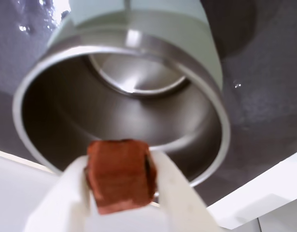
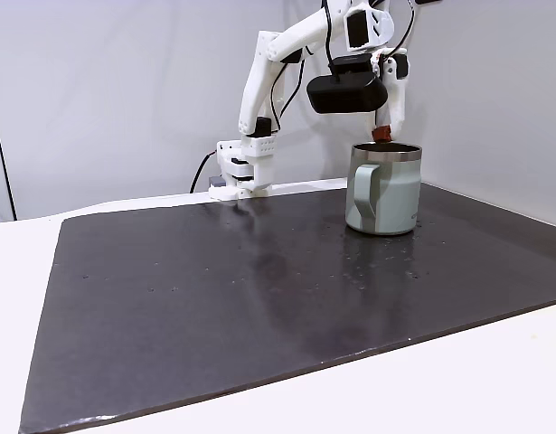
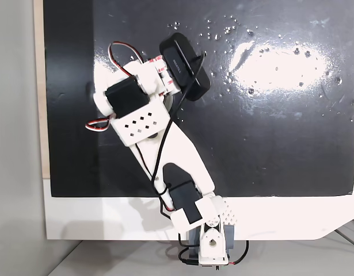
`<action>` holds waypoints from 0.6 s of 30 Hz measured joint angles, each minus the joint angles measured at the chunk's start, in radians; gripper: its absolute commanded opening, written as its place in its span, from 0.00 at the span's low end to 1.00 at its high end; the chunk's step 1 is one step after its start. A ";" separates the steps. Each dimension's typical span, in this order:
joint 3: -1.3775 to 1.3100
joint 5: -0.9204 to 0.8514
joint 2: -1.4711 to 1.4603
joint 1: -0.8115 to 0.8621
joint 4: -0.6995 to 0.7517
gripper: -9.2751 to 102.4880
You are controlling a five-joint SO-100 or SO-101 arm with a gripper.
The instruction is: Grasp a cube and put it in the cup.
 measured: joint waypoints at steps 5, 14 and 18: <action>0.006 0.011 0.002 -0.011 0.000 0.29; 0.034 0.014 0.011 -0.015 0.000 0.29; 0.035 0.014 0.017 -0.035 0.000 0.28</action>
